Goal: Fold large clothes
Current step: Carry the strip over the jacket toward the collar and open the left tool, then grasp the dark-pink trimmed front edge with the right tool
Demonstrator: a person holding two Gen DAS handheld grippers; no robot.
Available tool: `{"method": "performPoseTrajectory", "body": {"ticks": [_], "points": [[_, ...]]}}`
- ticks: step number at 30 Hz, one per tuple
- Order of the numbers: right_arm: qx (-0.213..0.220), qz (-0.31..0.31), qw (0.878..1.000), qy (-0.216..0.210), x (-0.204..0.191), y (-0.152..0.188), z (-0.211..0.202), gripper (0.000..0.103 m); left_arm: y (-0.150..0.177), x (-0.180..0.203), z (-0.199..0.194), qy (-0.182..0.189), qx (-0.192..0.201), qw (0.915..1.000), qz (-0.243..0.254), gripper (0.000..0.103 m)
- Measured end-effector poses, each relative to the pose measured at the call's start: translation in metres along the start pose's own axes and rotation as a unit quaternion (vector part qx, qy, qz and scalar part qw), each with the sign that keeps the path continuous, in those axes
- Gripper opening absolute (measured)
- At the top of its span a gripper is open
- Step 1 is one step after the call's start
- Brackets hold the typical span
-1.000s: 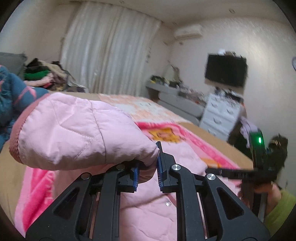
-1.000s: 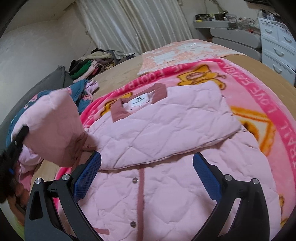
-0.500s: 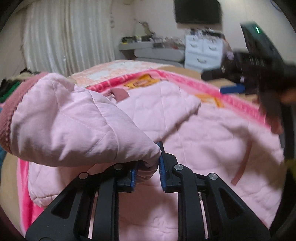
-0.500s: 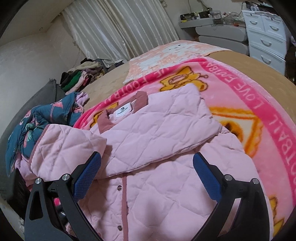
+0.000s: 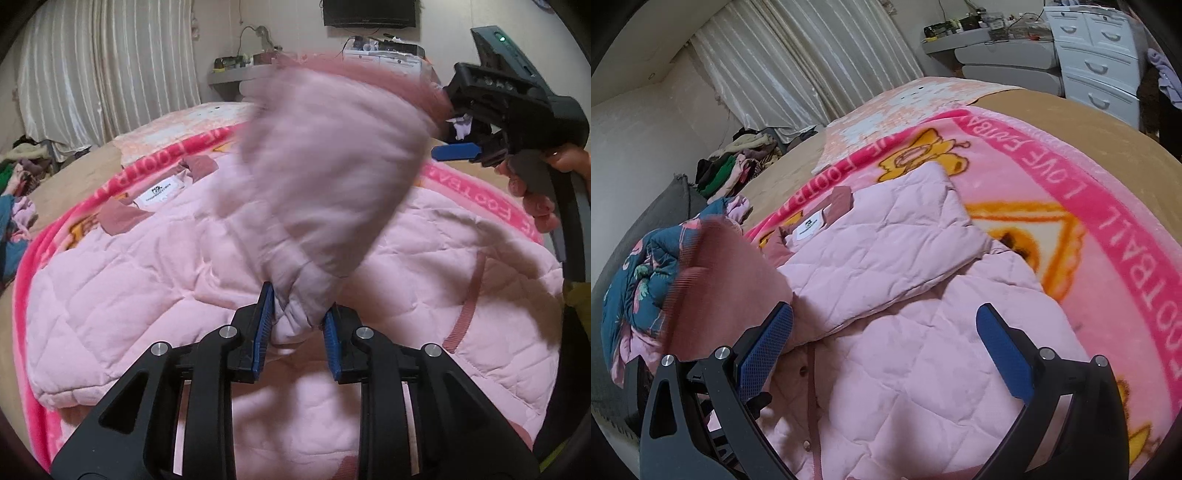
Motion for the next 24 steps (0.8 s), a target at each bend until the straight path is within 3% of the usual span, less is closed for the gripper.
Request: {"method": "performPoseTrajectory", "body": {"ticks": [5, 8, 10, 12, 17, 20, 24], "points": [[-0.002, 0.003, 1.0, 0.003, 0.006, 0.001, -0.004, 0.099, 0.003, 0.01, 0.001, -0.006, -0.017, 0.9996, 0.022, 0.018], [-0.01, 0.007, 1.0, 0.004, 0.007, 0.004, -0.004, 0.099, -0.002, 0.011, -0.003, -0.002, -0.018, 0.9996, 0.023, 0.028], [-0.021, 0.007, 1.0, 0.0, 0.007, 0.007, -0.003, 0.099, -0.004, 0.009, -0.005, -0.002, -0.022, 0.9996, 0.02, 0.044], [-0.035, 0.006, 0.999, -0.006, 0.004, 0.011, -0.002, 0.099, -0.008, 0.006, -0.011, 0.0, -0.017, 0.9998, 0.014, 0.088], [-0.049, -0.008, 0.999, -0.01, -0.005, 0.02, -0.002, 0.099, -0.017, -0.003, -0.032, -0.013, -0.002, 0.9998, 0.011, 0.091], [-0.058, -0.014, 0.998, -0.015, -0.011, 0.028, -0.002, 0.099, -0.019, -0.022, -0.045, -0.024, 0.006, 0.9995, -0.019, 0.094], [-0.076, -0.027, 0.997, -0.017, -0.018, 0.043, 0.004, 0.099, -0.015, -0.056, -0.063, -0.067, 0.009, 0.9959, -0.06, 0.094]]}}
Point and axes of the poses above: each gripper's, at about its wrist camera, not at the fingertips, and z roughly the way its jaws point, x to its right, y to its underside, the point moved 4 cm from there along z, roughly the way its jaws point, and after that the axes turned 15 degrees about z, right-handed, at the moved point
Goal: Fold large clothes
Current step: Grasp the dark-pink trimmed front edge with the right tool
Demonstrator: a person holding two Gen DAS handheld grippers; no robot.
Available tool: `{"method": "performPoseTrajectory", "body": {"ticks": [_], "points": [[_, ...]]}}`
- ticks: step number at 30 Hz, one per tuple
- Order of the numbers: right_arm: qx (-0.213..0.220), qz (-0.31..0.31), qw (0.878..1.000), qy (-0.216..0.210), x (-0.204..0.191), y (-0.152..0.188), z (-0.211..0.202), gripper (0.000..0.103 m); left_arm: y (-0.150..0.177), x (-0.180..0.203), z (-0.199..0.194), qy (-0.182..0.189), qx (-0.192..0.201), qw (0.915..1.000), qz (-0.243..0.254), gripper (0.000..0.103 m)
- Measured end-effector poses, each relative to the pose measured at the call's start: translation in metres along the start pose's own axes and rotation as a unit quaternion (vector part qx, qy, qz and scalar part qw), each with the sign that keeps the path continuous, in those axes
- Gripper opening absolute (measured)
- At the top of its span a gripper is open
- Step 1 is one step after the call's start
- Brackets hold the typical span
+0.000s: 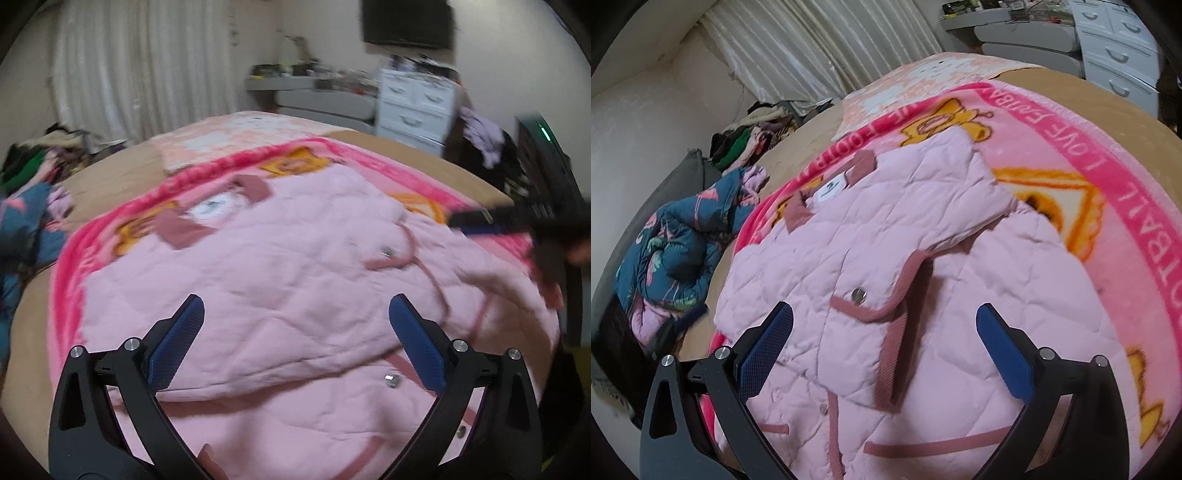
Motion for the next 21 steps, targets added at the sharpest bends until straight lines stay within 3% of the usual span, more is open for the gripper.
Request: {"method": "performPoseTrajectory", "body": {"ticks": [5, 11, 15, 21], "points": [[-0.02, -0.014, 1.0, 0.002, -0.007, 0.016, 0.015, 0.099, 0.007, -0.046, -0.01, -0.033, -0.004, 0.9973, -0.066, 0.094], [-0.037, -0.021, 0.999, 0.005, -0.014, 0.028, 0.031, 0.099, 0.023, -0.097, -0.025, -0.057, -0.005, 0.9879, -0.144, 0.094], [-0.046, -0.019, 0.999, 0.011, -0.013, 0.032, 0.046, 0.099, 0.035, -0.123, -0.036, -0.127, -0.02, 0.9793, -0.156, 0.094], [-0.062, 0.0, 0.998, 0.019, -0.008, 0.037, 0.072, 0.099, 0.052, -0.153, -0.045, -0.119, -0.007, 0.9696, -0.214, 0.094]]}}
Point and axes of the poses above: each gripper's, at about its wrist camera, not at the fingertips, and z roughly the way its jaws point, x to its right, y to its underside, the point moved 4 cm from there along z, roughly the way its jaws point, and after that the axes turned 15 degrees about z, right-handed, at the moved point
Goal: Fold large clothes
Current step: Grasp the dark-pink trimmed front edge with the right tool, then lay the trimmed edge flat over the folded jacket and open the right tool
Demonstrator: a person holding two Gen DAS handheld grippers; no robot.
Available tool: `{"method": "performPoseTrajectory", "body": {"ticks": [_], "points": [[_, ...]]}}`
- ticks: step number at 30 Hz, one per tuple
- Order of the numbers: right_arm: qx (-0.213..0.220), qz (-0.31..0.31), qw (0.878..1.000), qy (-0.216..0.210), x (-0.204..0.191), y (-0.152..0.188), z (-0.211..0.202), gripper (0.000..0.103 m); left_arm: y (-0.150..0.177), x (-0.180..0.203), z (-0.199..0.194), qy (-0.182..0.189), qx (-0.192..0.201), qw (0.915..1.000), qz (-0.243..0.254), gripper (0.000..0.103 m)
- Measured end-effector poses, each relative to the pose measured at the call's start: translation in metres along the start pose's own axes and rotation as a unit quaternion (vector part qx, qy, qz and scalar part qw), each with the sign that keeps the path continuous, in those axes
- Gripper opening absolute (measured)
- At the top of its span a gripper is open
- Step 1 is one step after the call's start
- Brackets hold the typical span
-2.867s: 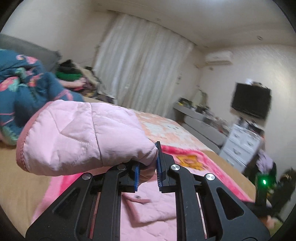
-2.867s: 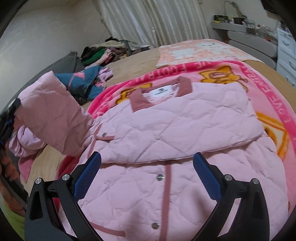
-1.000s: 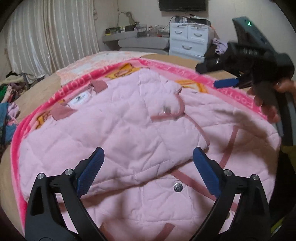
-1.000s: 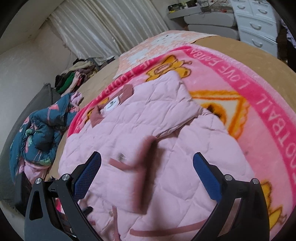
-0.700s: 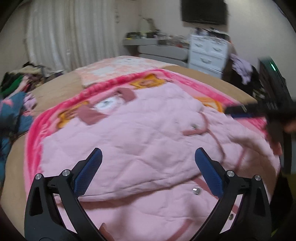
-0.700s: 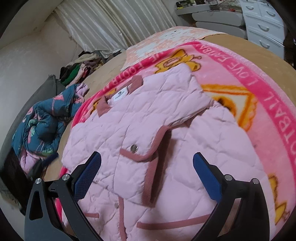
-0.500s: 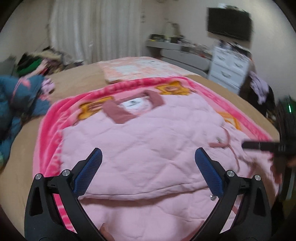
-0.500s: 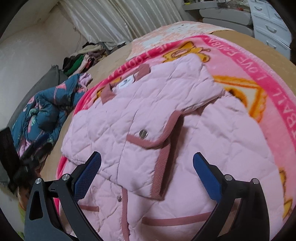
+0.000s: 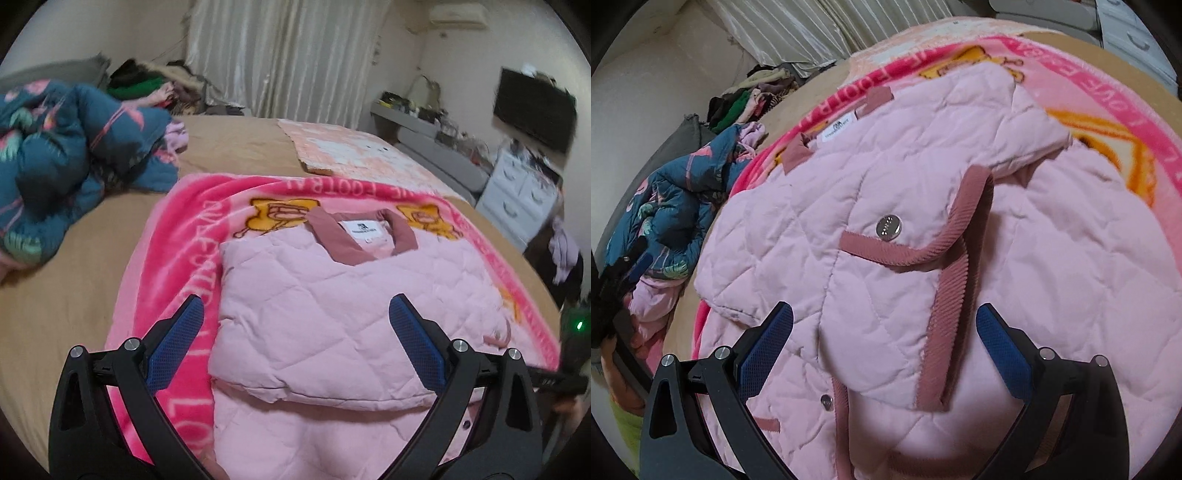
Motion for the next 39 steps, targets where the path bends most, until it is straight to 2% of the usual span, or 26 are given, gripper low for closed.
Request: {"method": "performPoseTrajectory", "body": {"ticks": [11, 13, 15, 16, 18, 19, 20, 23, 30, 33, 37, 39], "points": [[0.005, 0.001, 1.0, 0.002, 0.003, 0.0, 0.018, 0.099, 0.01, -0.025, 0.014, -0.016, -0.017, 0.9989, -0.039, 0.094], [0.009, -0.004, 1.0, -0.001, 0.001, -0.001, 0.018, 0.095, 0.012, -0.03, 0.016, -0.016, -0.02, 0.9986, -0.046, 0.094], [0.013, -0.011, 1.0, -0.007, 0.0, -0.001, 0.018, 0.079, 0.014, -0.032, 0.018, -0.019, -0.022, 0.9982, -0.052, 0.094], [0.013, -0.013, 1.0, -0.013, 0.0, -0.001, 0.017, 0.074, 0.014, -0.034, 0.018, -0.021, -0.022, 0.9981, -0.054, 0.094], [0.01, -0.019, 0.999, -0.024, -0.003, -0.001, 0.016, 0.056, 0.015, -0.036, 0.017, -0.022, -0.022, 0.9977, -0.06, 0.094], [0.01, -0.029, 0.999, -0.028, -0.007, 0.0, 0.015, 0.051, 0.015, -0.036, 0.018, -0.021, -0.021, 0.9977, -0.061, 0.094], [0.01, -0.038, 0.999, -0.031, -0.011, 0.0, 0.014, 0.038, 0.015, -0.037, 0.018, -0.021, -0.021, 0.9977, -0.062, 0.094], [0.026, -0.076, 0.996, -0.031, -0.025, 0.001, 0.005, 0.025, 0.014, -0.037, 0.019, -0.022, -0.02, 0.9977, -0.061, 0.094], [0.08, -0.156, 0.984, -0.039, -0.067, -0.025, -0.027, 0.02, 0.013, -0.029, 0.023, -0.012, -0.018, 0.9983, -0.054, 0.094], [0.107, -0.192, 0.975, -0.038, -0.087, -0.044, -0.041, 0.019, 0.011, -0.023, 0.026, -0.01, -0.016, 0.9987, -0.047, 0.094], [0.15, -0.246, 0.957, -0.038, -0.112, -0.071, -0.057, 0.019, 0.011, -0.013, 0.031, -0.006, -0.016, 0.9991, -0.04, 0.094], [0.163, -0.254, 0.953, -0.036, -0.116, -0.085, -0.062, 0.018, 0.012, -0.009, 0.036, -0.006, -0.02, 0.9992, -0.034, 0.094]]}}
Point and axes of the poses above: each gripper's, at about its wrist camera, not at the fingertips, and z roughly the way its jaws point, x to its right, y to its underside, the point moved 4 cm from there along z, roughly the way its jaws point, and after that the axes turned 15 degrees about z, right-handed, at the moved point
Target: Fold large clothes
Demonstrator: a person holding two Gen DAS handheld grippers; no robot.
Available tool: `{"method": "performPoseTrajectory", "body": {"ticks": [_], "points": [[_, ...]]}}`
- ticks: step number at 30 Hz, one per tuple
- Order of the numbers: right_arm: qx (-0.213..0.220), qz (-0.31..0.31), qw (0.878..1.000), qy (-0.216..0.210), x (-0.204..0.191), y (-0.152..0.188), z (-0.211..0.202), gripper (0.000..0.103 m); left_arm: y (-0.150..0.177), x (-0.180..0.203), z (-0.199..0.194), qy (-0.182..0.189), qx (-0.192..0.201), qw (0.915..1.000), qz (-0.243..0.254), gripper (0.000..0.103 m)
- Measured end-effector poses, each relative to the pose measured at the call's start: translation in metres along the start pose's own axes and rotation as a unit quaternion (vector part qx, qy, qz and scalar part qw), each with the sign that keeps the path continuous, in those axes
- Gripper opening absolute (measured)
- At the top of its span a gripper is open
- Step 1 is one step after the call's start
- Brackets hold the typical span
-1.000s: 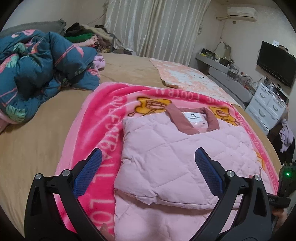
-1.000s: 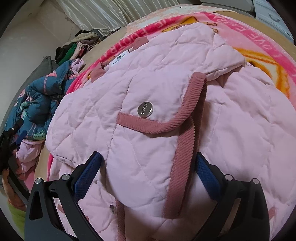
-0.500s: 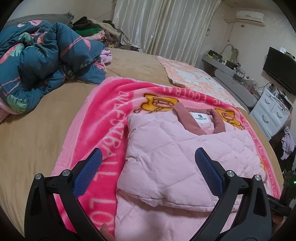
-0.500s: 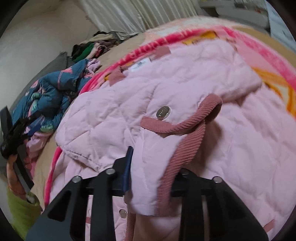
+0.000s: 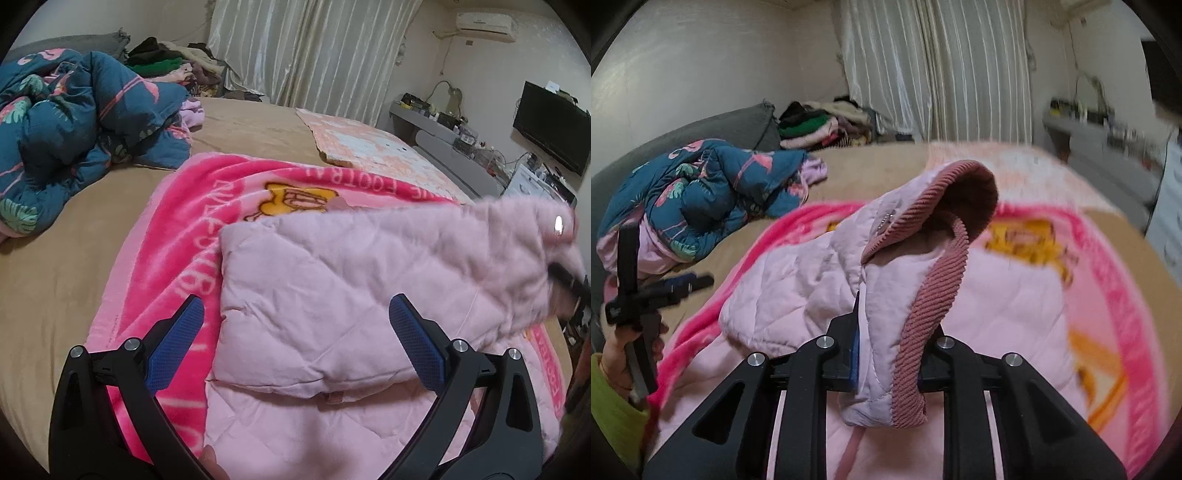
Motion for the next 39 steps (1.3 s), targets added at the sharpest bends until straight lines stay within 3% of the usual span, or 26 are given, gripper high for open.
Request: {"method": "performPoseTrajectory", "body": {"ticks": [8, 25, 28, 35, 39], "points": [[0.006, -0.007, 1.0, 0.022, 0.021, -0.019, 0.022, 0.018, 0.008, 0.014, 0.016, 0.005, -0.005, 0.9999, 0.015, 0.094], [-0.052, 0.039, 0.996, 0.065, 0.064, 0.022, 0.068, 0.02, 0.012, 0.016, 0.027, 0.019, 0.005, 0.9997, 0.011, 0.088], [-0.06, 0.047, 0.994, 0.072, 0.067, 0.025, 0.072, 0.024, 0.014, 0.02, 0.032, 0.028, -0.002, 0.9995, 0.013, 0.079], [-0.048, 0.064, 0.993, 0.091, 0.078, 0.021, 0.064, 0.045, 0.016, 0.023, 0.036, 0.031, -0.007, 0.9994, 0.016, 0.077], [-0.034, 0.063, 0.993, 0.095, 0.079, 0.016, 0.054, 0.05, 0.018, 0.024, 0.04, 0.033, -0.016, 0.9992, 0.015, 0.076]]}}
Point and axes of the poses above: each gripper's, at about its wrist camera, not at the fingertips, and z roughly the way its jaws point, x to its right, y to its underside, the point moved 4 cm from there along z, roughly the way its jaws point, and after that the axes turned 15 degrees about z, right-handed, at the moved point
